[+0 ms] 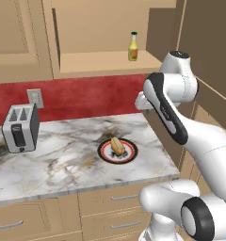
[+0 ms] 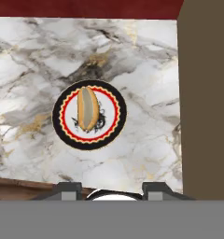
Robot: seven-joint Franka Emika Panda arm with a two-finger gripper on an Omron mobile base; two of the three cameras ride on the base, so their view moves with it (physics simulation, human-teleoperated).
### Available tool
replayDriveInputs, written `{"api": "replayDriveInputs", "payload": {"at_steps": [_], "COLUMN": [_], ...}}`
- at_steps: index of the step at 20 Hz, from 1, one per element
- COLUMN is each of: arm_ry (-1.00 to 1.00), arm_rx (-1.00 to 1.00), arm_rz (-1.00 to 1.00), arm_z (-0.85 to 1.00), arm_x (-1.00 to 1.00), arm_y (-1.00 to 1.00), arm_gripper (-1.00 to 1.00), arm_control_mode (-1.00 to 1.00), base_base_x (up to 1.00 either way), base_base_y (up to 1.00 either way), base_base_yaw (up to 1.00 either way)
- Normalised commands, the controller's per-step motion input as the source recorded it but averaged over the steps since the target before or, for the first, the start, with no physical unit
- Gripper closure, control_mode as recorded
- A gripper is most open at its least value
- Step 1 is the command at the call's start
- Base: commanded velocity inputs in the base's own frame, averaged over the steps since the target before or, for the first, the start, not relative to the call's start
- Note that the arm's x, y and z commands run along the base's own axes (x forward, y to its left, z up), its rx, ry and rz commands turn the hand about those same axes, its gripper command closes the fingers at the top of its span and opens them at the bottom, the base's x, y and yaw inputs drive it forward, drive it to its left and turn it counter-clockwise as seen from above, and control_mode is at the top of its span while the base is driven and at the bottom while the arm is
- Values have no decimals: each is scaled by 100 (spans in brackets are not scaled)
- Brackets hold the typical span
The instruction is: Move the hot dog bun to the plate on the dining table and place the condiment next to that plate. Then navigate to the fridge and take the sausage and place it on the plate as well.
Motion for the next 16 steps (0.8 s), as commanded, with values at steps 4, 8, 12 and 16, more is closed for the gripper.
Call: {"api": "replayDriveInputs", "payload": {"at_steps": [4,8,12,16], "arm_ry": [-6,-15,3,18], "arm_rx": [-5,-18,-8,-1], "arm_rz": [0,0,0,-1], "arm_z": [-6,-43,-72,-60], "arm_x": [-12,-7,8,23], "arm_y": [32,100,64,5], "arm_gripper": [-100,-100,-100,-100], "arm_control_mode": [-100,-100,-100,-100], "base_base_x": [0,0,0,0], "base_base_y": [0,0,0,0], "base_base_yaw": [0,0,0,0]}}
